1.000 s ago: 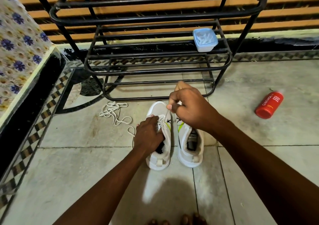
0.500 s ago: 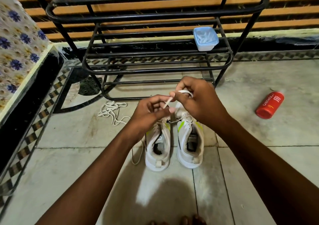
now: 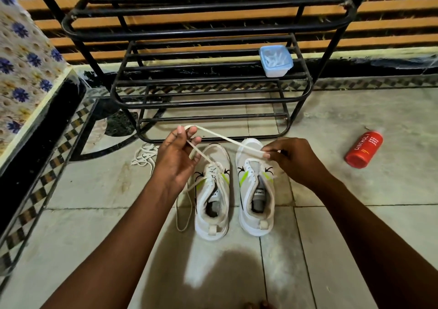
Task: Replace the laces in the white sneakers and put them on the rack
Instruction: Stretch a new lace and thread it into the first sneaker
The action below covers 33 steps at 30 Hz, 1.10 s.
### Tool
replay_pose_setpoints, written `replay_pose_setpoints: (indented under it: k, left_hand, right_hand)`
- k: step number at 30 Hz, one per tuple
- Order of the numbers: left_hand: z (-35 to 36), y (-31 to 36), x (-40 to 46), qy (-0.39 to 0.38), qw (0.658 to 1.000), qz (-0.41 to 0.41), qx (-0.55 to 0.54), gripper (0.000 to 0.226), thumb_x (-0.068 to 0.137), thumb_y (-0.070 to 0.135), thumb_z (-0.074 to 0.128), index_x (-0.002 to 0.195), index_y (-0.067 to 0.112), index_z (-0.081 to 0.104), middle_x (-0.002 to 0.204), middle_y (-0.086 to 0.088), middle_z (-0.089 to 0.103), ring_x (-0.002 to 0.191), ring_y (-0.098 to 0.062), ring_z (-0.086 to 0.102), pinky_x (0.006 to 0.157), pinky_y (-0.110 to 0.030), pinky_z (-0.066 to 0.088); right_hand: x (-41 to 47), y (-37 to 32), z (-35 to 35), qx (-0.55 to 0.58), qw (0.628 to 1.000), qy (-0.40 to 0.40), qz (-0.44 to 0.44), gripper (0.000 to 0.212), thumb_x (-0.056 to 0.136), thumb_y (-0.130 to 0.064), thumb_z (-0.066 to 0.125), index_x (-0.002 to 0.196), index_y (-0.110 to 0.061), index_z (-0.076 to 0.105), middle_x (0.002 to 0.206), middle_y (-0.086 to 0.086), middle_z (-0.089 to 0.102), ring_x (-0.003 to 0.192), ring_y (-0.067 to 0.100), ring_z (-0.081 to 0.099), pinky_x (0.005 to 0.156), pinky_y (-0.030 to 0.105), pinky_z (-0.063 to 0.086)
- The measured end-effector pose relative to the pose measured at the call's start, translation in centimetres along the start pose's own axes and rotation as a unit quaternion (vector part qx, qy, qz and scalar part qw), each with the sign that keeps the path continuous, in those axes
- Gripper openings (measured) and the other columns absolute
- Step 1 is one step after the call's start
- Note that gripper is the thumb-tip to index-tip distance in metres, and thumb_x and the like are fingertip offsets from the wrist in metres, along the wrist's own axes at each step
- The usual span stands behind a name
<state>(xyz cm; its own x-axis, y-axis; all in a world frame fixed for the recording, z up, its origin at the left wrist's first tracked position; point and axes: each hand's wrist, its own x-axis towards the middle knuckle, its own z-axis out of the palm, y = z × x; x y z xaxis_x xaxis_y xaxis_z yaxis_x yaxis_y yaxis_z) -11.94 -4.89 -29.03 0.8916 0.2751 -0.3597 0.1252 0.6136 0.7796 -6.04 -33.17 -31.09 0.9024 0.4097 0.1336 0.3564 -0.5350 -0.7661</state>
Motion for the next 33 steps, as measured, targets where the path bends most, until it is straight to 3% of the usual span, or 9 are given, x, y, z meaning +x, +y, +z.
replay_pose_setpoints:
  k: [4, 7, 13, 18, 21, 23, 25, 30, 33]
  left_hand:
    - [-0.2, -0.4, 0.6, 0.023, 1.000, 0.004, -0.013, 0.028, 0.102, 0.032, 0.060, 0.128, 0.023, 0.054, 0.110, 0.010, 0.077, 0.088, -0.007, 0.074, 0.071, -0.033, 0.044]
    - [0.0, -0.3, 0.8, 0.025, 1.000, 0.009, -0.010, 0.019, 0.103, 0.031, 0.060, 0.121, 0.023, 0.058, 0.111, 0.009, 0.077, 0.090, -0.007, 0.074, 0.071, -0.032, 0.045]
    - [0.9, -0.4, 0.8, 0.036, 0.996, 0.021, 0.078, 0.012, 0.106, 0.027, 0.056, 0.095, 0.026, 0.063, 0.107, 0.002, 0.079, 0.091, -0.010, 0.072, 0.074, -0.032, 0.048]
    - [1.4, -2.3, 1.1, 0.004, 0.957, 0.063, 0.284, 0.011, 0.101, 0.011, 0.064, 0.105, 0.016, 0.072, 0.108, -0.003, 0.078, 0.086, -0.008, 0.073, 0.064, -0.019, 0.054]
    - [0.5, -3.7, 1.7, -0.029, 0.916, 0.104, 0.387, 0.027, 0.100, 0.012, 0.067, 0.126, 0.015, 0.069, 0.120, -0.001, 0.074, 0.109, -0.015, 0.070, 0.086, -0.026, 0.057]
    - [-0.6, -4.4, 2.0, -0.027, 0.857, 0.144, 0.495, 0.040, 0.099, 0.020, 0.069, 0.138, 0.018, 0.062, 0.136, 0.006, 0.064, 0.125, -0.010, 0.058, 0.107, -0.031, 0.047]
    - [-1.9, -5.0, 1.8, -0.002, 0.824, 0.165, 0.542, 0.045, 0.098, 0.025, 0.071, 0.141, 0.021, 0.059, 0.142, 0.007, 0.058, 0.130, -0.007, 0.051, 0.111, -0.033, 0.043]
    - [-4.5, -6.1, -1.1, 0.032, 0.869, 0.131, 0.476, 0.030, 0.089, 0.023, 0.079, 0.117, 0.028, 0.068, 0.119, 0.016, 0.069, 0.117, -0.001, 0.062, 0.101, -0.037, 0.055]
    - [-5.6, -7.0, -2.9, 0.004, 0.852, 0.148, 0.502, 0.040, 0.075, 0.023, 0.086, 0.111, 0.032, 0.068, 0.117, 0.014, 0.065, 0.109, -0.003, 0.063, 0.091, -0.032, 0.056]
  right_hand:
    - [-1.1, 2.6, -0.7, -0.045, 0.998, 0.015, 0.049, 0.009, 0.090, -0.012, 0.074, 0.094, -0.018, 0.081, 0.079, -0.007, 0.074, 0.072, 0.004, 0.064, 0.069, 0.007, 0.040]
    - [-2.0, 4.3, -1.1, -0.097, 0.991, 0.007, 0.096, 0.012, 0.091, -0.009, 0.072, 0.096, -0.016, 0.080, 0.077, -0.006, 0.074, 0.066, -0.003, 0.058, 0.067, 0.002, 0.036]
    - [-3.3, 5.2, -1.1, -0.093, 0.986, 0.007, 0.141, 0.025, 0.093, -0.006, 0.066, 0.078, -0.026, 0.072, 0.066, -0.007, 0.071, 0.065, 0.001, 0.061, 0.063, 0.005, 0.037]
    - [-2.7, 2.3, -0.1, -0.015, 0.995, 0.016, 0.101, 0.037, 0.092, 0.007, 0.057, 0.084, -0.026, 0.070, 0.071, -0.010, 0.070, 0.069, -0.005, 0.062, 0.064, 0.007, 0.039]
    - [-2.2, 0.2, 0.8, 0.065, 0.994, 0.016, 0.082, 0.030, 0.096, 0.003, 0.057, 0.089, -0.023, 0.071, 0.072, -0.007, 0.073, 0.065, 0.006, 0.066, 0.067, 0.022, 0.050]
    - [-2.0, -1.1, 1.6, 0.132, 0.987, 0.014, 0.086, 0.024, 0.095, 0.003, 0.056, 0.089, -0.015, 0.070, 0.074, 0.002, 0.075, 0.065, 0.026, 0.070, 0.069, 0.037, 0.058]
    - [-1.7, -2.3, 2.5, 0.188, 0.977, 0.012, 0.101, 0.018, 0.095, 0.006, 0.054, 0.089, -0.007, 0.065, 0.074, 0.008, 0.075, 0.065, 0.035, 0.069, 0.068, 0.039, 0.058]
    - [-1.2, -4.1, 5.3, 0.237, 0.960, 0.000, 0.148, 0.011, 0.097, 0.000, 0.054, 0.092, -0.010, 0.055, 0.080, 0.010, 0.077, 0.072, 0.032, 0.073, 0.077, 0.042, 0.059]
    - [-0.8, -4.5, 7.0, 0.179, 0.974, 0.010, 0.136, 0.010, 0.092, -0.006, 0.067, 0.086, -0.012, 0.063, 0.077, -0.002, 0.074, 0.070, 0.006, 0.067, 0.074, 0.025, 0.052]
